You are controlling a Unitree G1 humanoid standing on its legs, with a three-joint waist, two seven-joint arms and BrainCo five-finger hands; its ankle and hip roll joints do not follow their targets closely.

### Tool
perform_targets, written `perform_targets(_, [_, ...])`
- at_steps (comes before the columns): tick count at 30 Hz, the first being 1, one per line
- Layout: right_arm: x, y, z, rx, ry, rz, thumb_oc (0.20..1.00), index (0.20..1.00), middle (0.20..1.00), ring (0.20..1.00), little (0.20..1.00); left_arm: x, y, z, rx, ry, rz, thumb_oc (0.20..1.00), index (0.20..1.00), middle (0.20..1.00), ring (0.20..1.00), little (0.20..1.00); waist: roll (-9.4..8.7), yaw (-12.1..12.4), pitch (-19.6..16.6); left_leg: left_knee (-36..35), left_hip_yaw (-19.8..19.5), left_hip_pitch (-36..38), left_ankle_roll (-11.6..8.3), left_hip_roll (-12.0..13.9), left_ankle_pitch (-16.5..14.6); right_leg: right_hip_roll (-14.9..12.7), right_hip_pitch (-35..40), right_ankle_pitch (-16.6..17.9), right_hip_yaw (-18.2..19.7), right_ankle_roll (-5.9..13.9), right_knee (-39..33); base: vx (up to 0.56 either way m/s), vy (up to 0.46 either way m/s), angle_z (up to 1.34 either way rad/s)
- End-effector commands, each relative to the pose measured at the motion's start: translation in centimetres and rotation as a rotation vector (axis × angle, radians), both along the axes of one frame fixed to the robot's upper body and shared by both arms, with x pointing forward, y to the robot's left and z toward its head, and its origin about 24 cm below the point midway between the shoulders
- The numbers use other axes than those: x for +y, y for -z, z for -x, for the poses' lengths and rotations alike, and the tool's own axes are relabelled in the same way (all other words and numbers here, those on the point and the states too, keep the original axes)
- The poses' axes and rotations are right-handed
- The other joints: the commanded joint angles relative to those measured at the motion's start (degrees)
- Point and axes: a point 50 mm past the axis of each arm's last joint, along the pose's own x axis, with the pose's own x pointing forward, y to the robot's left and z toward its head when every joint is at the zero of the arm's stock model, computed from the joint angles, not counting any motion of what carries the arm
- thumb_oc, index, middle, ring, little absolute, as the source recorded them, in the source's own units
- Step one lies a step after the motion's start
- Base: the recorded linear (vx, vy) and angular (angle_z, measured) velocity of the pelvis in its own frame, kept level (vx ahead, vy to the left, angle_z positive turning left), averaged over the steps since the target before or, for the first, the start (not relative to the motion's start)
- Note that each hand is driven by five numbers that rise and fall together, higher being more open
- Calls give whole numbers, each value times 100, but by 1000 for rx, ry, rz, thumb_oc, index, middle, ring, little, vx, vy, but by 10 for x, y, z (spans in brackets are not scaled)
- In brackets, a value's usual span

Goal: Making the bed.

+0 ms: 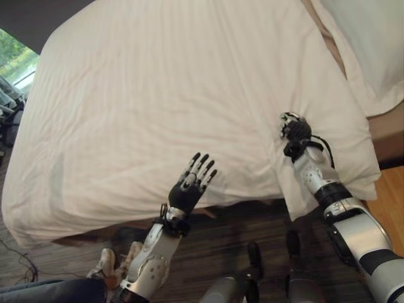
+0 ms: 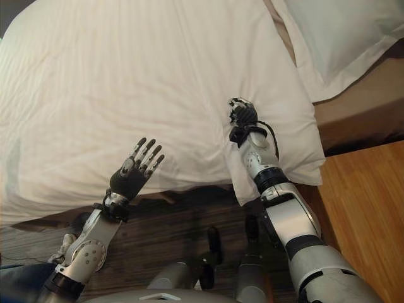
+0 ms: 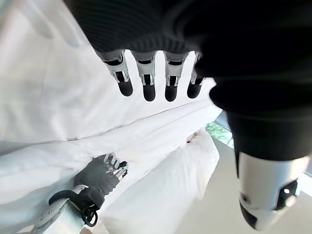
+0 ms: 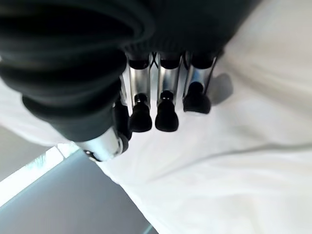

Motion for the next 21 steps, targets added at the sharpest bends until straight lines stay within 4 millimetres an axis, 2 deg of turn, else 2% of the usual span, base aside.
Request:
perform_targets(1, [-17,76,31,242,84,-119,200,200,200,200,200,-7,-11,-1,-88,30,35,1000,1000,1000,1000,1000,-191,-239,23,26,-132,101,-516,117,378,-221,235,-402,-175,419,87,69,-15,-7])
perform_targets(2, [-31,123,65,355,136,-185,200,200,200,200,200,0,-4,3,-66,4,35,1000,1000,1000,1000,1000,-229,-362,43,26,-116,123,-504,128,374,-195,264,-406,-178,395,87,91,-24,3])
perform_targets(3, [-47,167,110,463,219,-251,200,200,200,200,200,5,7,7,-24,-27,36,1000,1000,1000,1000,1000,-285,-535,81,26,-101,215,-500,145,319,-187,361,-469,-211,395,87,76,-31,6])
perform_targets(7, [-87,221,196,650,426,-323,200,200,200,200,200,16,17,13,5,-76,17,1000,1000,1000,1000,1000,-398,-830,110,26,-93,329,-493,156,263,-169,466,-524,-231,378,87,40,-11,0])
perform_targets(8, [-87,220,196,649,426,-324,200,200,200,200,200,16,17,13,5,-76,17,1000,1000,1000,1000,1000,-400,-828,104,26,-90,312,-494,157,282,-168,447,-505,-229,374,87,0,0,0])
perform_targets(9, [-95,227,212,679,480,-342,200,200,200,200,200,18,17,14,6,-83,18,1000,1000,1000,1000,1000,-415,-871,95,26,-93,318,-489,156,266,-169,455,-519,-234,377,87,16,11,-8])
perform_targets(10, [-110,237,241,721,611,-399,200,200,200,200,200,20,20,16,22,-99,37,1000,1000,1000,1000,1000,-444,-956,90,26,-88,340,-482,155,238,-168,472,-526,-208,382,87,31,20,-11])
perform_targets(13, [-118,243,260,761,685,-416,200,200,200,200,200,19,25,18,45,-103,38,1000,1000,1000,1000,1000,-451,-1031,90,26,-72,367,-473,148,209,-167,481,-530,-189,393,87,9,22,-8])
perform_targets(18, [-119,242,261,777,665,-378,200,200,200,200,200,20,43,19,111,-99,-31,1000,1000,1000,1000,1000,-463,-1100,101,26,-52,418,-458,141,180,-183,501,-500,-149,409,87,-13,18,-3])
perform_targets(20, [-118,238,253,766,603,-313,200,200,200,200,200,32,93,34,305,-81,-248,1000,1000,1000,1000,1000,-561,-1145,25,26,-46,522,-453,153,147,-172,590,-484,-144,409,87,-13,10,2])
perform_targets(21, [-118,238,253,766,603,-312,200,200,200,200,200,32,93,34,305,-81,-249,1000,1000,1000,1000,1000,-561,-1147,30,26,-46,528,-453,153,146,-173,596,-486,-145,409,87,0,0,0])
